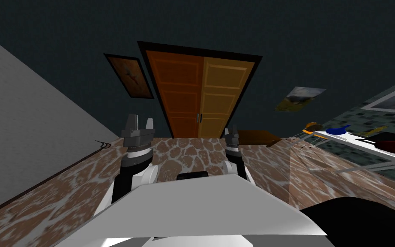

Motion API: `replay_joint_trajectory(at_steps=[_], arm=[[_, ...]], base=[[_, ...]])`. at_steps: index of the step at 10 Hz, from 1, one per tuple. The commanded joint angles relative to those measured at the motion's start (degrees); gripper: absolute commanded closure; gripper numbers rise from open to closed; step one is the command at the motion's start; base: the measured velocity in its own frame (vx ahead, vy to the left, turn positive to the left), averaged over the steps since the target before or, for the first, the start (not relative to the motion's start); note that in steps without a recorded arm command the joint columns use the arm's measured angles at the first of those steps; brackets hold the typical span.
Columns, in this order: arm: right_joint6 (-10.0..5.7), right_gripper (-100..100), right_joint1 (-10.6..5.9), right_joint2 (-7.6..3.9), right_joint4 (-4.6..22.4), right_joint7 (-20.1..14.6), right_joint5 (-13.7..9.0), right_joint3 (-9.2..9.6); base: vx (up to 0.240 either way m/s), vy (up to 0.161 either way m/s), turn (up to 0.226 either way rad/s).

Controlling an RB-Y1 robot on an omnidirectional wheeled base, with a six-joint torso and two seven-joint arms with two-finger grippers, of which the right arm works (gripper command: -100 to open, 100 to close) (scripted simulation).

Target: Pull the door open

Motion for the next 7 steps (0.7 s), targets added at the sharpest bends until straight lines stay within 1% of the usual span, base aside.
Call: replay_joint_trajectory(at_steps=[1, 3, 7], arm=[[-0.77, -100, 0.04, -0.46, 2.0, -2.3, -1.5, 0.11], [-1.31, -100, -0.05, -0.85, 3.6, -4.2, -2.8, 0.07], [-2.46, -100, -0.24, -1.62, 7.2, -8.2, -5.6, -0.01]], base=[[0.169, -0.017, 0.147], [0.136, -0.029, 0.105], [0.081, -0.013, 0.109]])
